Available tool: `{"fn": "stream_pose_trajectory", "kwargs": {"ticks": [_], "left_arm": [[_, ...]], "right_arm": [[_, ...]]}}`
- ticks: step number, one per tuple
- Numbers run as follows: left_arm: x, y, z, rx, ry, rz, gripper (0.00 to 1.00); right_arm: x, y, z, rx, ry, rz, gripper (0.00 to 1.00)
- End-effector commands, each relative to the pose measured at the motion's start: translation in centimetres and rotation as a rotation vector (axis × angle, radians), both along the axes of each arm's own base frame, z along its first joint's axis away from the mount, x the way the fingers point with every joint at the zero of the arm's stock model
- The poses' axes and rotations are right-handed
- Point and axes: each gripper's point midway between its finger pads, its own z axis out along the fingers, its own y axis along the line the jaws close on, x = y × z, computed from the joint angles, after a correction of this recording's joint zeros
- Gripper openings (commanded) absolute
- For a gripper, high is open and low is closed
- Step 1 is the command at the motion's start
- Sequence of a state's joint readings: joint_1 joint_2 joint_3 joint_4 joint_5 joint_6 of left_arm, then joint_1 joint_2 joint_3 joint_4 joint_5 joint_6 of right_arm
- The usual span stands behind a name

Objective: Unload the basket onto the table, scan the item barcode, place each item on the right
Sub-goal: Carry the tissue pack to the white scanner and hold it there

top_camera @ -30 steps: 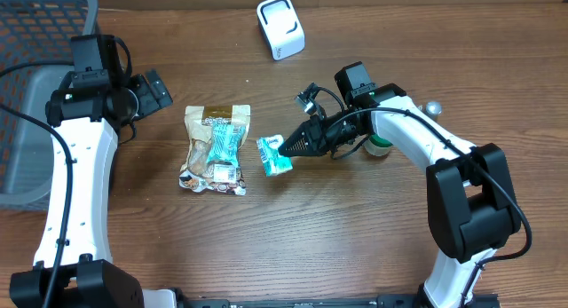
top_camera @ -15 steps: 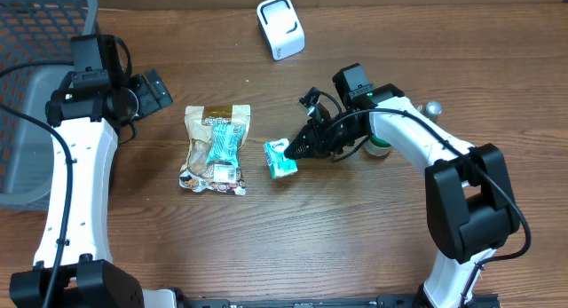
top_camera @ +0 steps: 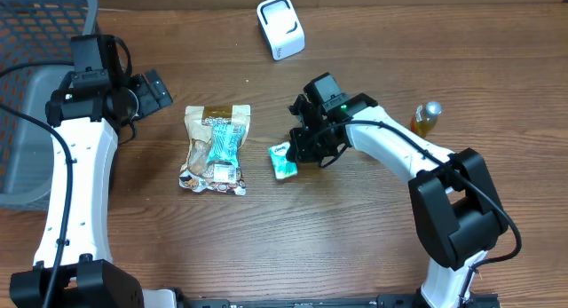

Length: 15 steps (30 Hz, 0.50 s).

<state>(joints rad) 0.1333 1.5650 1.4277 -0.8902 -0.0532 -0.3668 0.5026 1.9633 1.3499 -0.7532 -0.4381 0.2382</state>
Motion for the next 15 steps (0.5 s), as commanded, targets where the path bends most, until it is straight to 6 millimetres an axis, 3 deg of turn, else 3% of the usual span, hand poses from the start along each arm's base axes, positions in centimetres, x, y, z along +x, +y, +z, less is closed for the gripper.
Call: {"fn": "stream_pose_trajectory", "kwargs": {"ticks": [1, 7, 15], "left_arm": [[0.2, 0.5, 0.2, 0.008, -0.006, 0.008, 0.99], [0.2, 0.5, 0.2, 0.008, -0.006, 0.008, 1.0], [0.2, 0.5, 0.2, 0.008, -0.006, 0.008, 0.99]], "right_arm": [[1.8, -0.8, 1.3, -0.065, -0.063, -0.086, 0.04], [3.7, -1.0, 5.0, -0.104, -0.101, -0.132, 0.04], [5.8, -1.9, 12.5, -0.17, -0.201, -0.179, 0.04]]}}
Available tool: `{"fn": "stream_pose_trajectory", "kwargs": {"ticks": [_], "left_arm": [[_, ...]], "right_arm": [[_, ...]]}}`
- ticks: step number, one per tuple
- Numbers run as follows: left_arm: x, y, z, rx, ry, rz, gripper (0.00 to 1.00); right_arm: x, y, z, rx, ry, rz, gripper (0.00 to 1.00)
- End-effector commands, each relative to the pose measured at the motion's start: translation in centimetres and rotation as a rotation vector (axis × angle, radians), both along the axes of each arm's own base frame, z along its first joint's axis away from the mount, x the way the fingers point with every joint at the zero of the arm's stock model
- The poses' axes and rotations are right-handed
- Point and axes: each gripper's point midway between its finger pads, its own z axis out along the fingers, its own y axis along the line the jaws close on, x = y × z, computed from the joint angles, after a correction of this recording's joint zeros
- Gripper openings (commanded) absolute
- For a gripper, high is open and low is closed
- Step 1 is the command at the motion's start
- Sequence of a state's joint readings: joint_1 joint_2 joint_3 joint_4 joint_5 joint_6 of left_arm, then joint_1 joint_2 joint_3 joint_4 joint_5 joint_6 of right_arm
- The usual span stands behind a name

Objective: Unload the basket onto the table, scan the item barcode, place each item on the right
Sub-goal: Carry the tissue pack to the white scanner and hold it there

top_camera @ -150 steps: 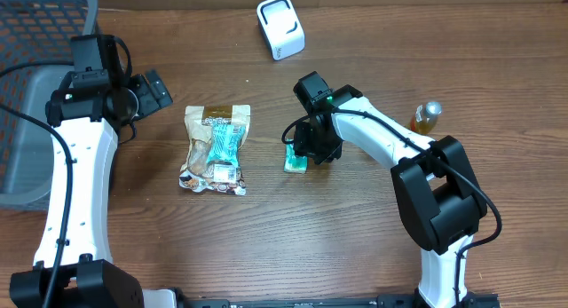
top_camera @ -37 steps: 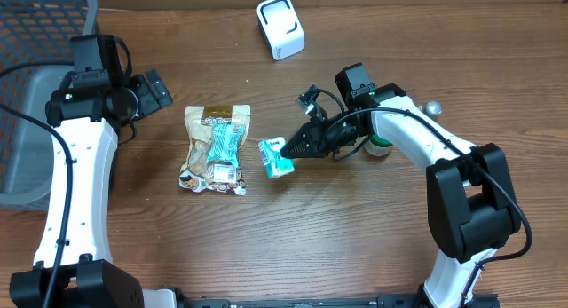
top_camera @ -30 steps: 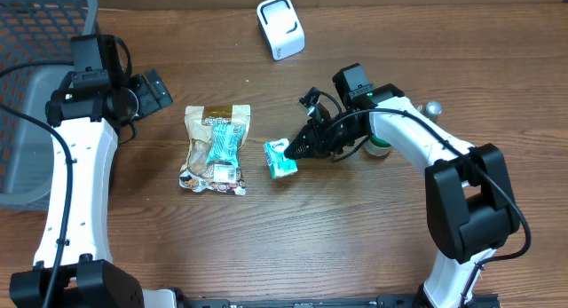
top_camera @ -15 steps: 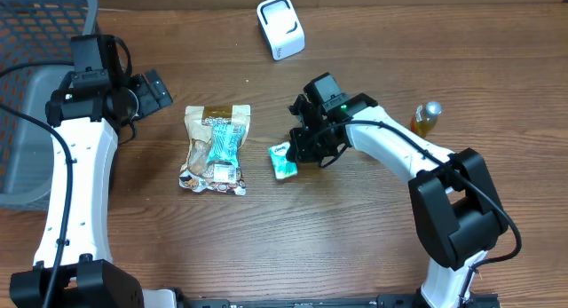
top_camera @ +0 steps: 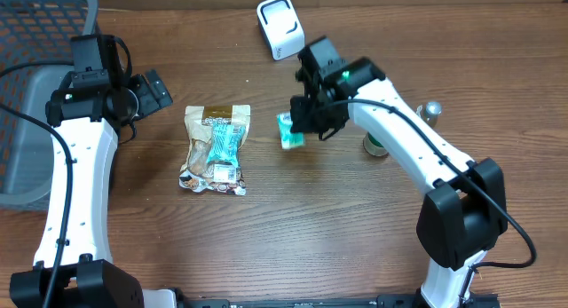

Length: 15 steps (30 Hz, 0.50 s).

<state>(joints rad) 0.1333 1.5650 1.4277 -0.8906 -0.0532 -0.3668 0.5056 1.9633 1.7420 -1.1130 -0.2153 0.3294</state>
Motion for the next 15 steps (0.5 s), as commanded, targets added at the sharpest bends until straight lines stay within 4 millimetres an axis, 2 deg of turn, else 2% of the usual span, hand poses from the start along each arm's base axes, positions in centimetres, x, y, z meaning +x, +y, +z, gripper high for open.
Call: {"fn": "stream_pose_trajectory", "kwargs": {"ticks": [1, 4, 7, 10, 15], "left_arm": [[0.2, 0.5, 0.2, 0.008, -0.006, 0.008, 0.99], [0.2, 0.5, 0.2, 0.008, -0.006, 0.008, 1.0], [0.2, 0.5, 0.2, 0.008, -0.006, 0.008, 0.99], [0.2, 0.5, 0.2, 0.008, -0.006, 0.008, 0.99], [0.2, 0.5, 0.2, 0.008, -0.006, 0.008, 1.0]], "right_arm": [[2.0, -0.4, 4.8, -0.015, -0.128, -0.036, 0.04], [2.9, -0.7, 7.8, -0.026, -0.201, -0.037, 0.04], [4.2, -1.2, 9.8, -0.059, -0.291, -0.052, 0.04], [5.9, -1.9, 10.8, -0.119, -0.387, -0.077, 0.04], [8.3, -1.9, 12.6, -0.22, -0.572, -0.073, 0.04]]}}
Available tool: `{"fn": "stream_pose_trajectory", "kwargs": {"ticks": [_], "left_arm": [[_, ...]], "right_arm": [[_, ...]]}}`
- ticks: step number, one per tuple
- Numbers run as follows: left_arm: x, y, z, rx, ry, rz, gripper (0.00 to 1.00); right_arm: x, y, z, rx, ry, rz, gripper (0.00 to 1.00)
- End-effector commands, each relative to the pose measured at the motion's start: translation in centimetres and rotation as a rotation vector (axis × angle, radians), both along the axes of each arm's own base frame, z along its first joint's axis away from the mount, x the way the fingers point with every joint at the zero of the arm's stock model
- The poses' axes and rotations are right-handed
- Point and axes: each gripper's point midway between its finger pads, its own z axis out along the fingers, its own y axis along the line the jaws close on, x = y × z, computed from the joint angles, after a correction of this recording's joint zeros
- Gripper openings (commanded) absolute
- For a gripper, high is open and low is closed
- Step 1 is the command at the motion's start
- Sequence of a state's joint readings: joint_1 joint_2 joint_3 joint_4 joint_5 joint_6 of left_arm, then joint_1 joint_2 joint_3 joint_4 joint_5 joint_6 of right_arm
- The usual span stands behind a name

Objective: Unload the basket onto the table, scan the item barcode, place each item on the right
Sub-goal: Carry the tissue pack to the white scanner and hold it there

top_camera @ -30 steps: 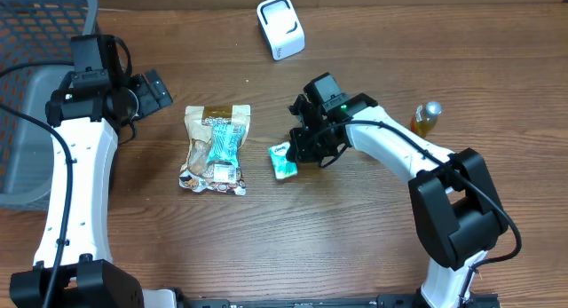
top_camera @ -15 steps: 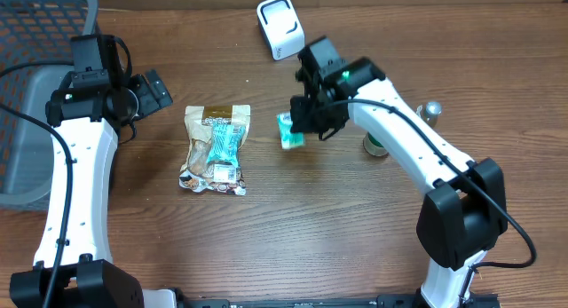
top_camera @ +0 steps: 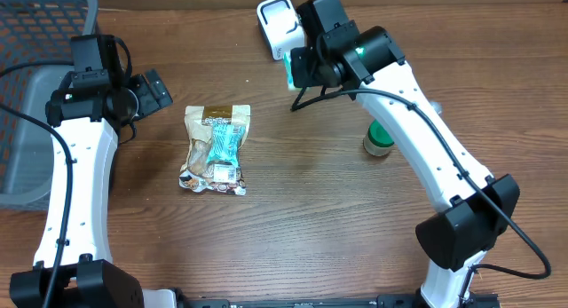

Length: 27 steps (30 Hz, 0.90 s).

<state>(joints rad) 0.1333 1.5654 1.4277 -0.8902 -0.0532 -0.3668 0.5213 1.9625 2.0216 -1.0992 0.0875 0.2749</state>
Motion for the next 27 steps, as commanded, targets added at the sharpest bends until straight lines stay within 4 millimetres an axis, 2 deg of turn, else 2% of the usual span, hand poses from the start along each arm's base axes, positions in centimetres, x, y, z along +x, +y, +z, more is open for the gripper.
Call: {"fn": "stream_pose_trajectory", "kwargs": {"ticks": [1, 10, 14, 18, 27], "left_arm": [[0.2, 0.5, 0.2, 0.008, -0.006, 0.008, 0.99], [0.2, 0.5, 0.2, 0.008, -0.006, 0.008, 1.0], [0.2, 0.5, 0.2, 0.008, -0.006, 0.008, 0.99], [0.2, 0.5, 0.2, 0.008, -0.006, 0.008, 1.0], [0.2, 0.5, 0.2, 0.008, -0.006, 0.008, 1.0]], "right_arm": [[1.8, -0.6, 3.5, -0.13, -0.204, -0.021, 0.04], [5.0, 0.1, 8.0, -0.293, -0.488, -0.01, 0.04], [6.4, 0.9, 8.3, -0.33, -0.549, 0.037, 0.04], [7.9, 1.1, 6.9, -0.403, -0.571, 0.038, 0.04], [11.2, 2.1, 1.8, -0.601, -0.578, 0.135, 0.04]]}}
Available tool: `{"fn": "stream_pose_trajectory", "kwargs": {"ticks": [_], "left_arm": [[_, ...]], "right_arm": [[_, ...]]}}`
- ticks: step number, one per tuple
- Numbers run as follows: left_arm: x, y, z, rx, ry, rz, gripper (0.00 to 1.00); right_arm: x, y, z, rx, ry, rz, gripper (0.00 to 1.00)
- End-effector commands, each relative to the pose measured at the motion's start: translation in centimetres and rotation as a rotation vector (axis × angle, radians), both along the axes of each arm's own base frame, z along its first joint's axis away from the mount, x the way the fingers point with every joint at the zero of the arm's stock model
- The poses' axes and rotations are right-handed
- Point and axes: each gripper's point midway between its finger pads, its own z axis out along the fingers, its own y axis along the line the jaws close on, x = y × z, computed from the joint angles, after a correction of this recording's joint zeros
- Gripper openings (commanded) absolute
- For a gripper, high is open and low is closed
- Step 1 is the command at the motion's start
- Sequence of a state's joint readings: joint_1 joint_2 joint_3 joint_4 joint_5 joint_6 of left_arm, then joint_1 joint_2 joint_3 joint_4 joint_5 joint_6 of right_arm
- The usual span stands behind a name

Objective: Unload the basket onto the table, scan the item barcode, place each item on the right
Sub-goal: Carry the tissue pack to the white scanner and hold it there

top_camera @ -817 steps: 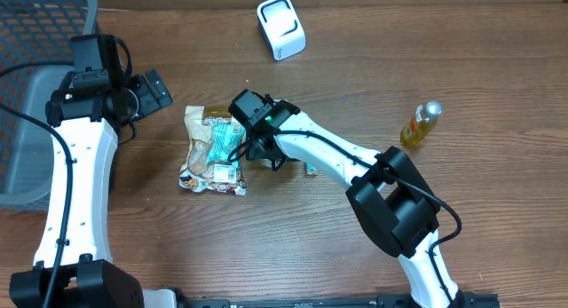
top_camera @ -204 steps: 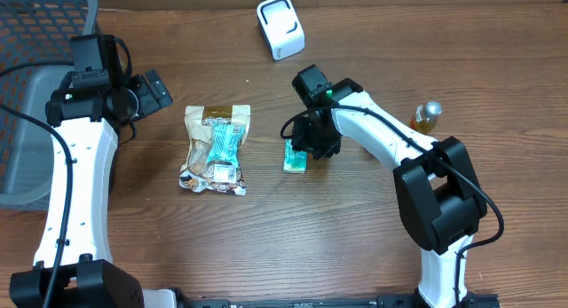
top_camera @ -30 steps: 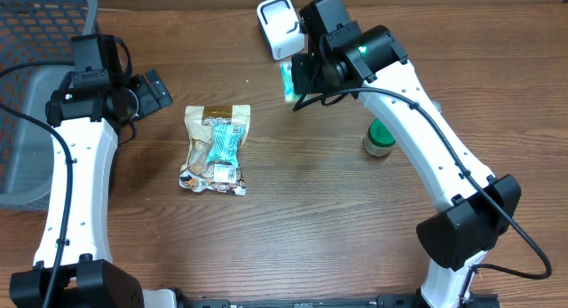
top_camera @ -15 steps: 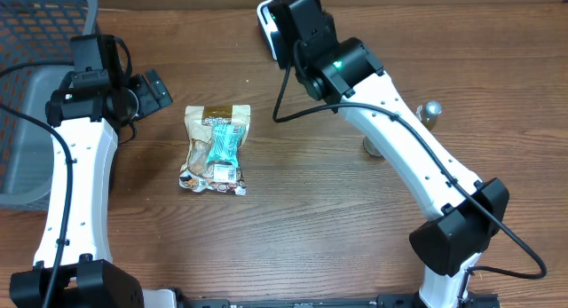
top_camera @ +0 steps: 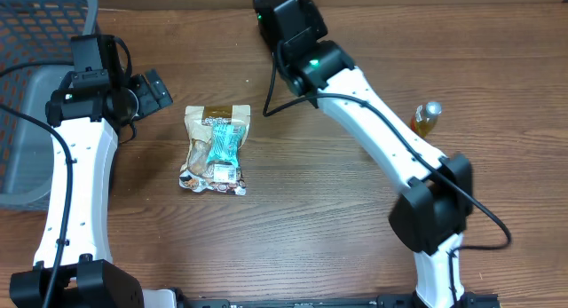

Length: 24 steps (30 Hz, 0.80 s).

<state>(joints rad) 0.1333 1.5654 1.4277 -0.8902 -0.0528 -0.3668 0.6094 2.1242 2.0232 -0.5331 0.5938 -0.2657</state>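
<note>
My right gripper is at the far edge of the table, top centre of the overhead view. Its wrist covers its fingers, so their state and anything they hold are hidden. The white scanner and the small teal packet do not show; the arm covers that spot. A tan and teal snack bag lies flat left of centre. My left gripper hangs open at the left, above and to the left of the bag, with nothing in it.
A grey mesh basket fills the far left corner. An amber bottle stands at the right, close to the right arm's forearm, which slants across the table's middle.
My right gripper has moved from just right of the white scanner to the far edge, over the scanner's place. Scanner and teal packet are now hidden. The left arm has not moved.
My right gripper was down on the teal packet at the table's centre. It then held the packet off the table, and after that close beside the white scanner at the far edge. Now it covers the scanner. The left arm and snack bag stayed still.
</note>
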Motion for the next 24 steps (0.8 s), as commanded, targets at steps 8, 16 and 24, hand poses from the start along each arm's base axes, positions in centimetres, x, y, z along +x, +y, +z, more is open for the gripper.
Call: {"fn": "stream_pose_trajectory", "kwargs": {"ticks": [8, 16, 24], "left_arm": [[0.2, 0.5, 0.2, 0.008, -0.006, 0.008, 0.99], [0.2, 0.5, 0.2, 0.008, -0.006, 0.008, 0.99], [0.2, 0.5, 0.2, 0.008, -0.006, 0.009, 1.0]], "right_arm": [[3.4, 1.3, -4.9, -0.219, -0.028, 0.064, 0.04], [5.3, 1.3, -8.7, -0.253, -0.031, 0.064, 0.04], [7.7, -1.5, -9.8, -0.225, -0.052, 0.018, 0.04]]}}
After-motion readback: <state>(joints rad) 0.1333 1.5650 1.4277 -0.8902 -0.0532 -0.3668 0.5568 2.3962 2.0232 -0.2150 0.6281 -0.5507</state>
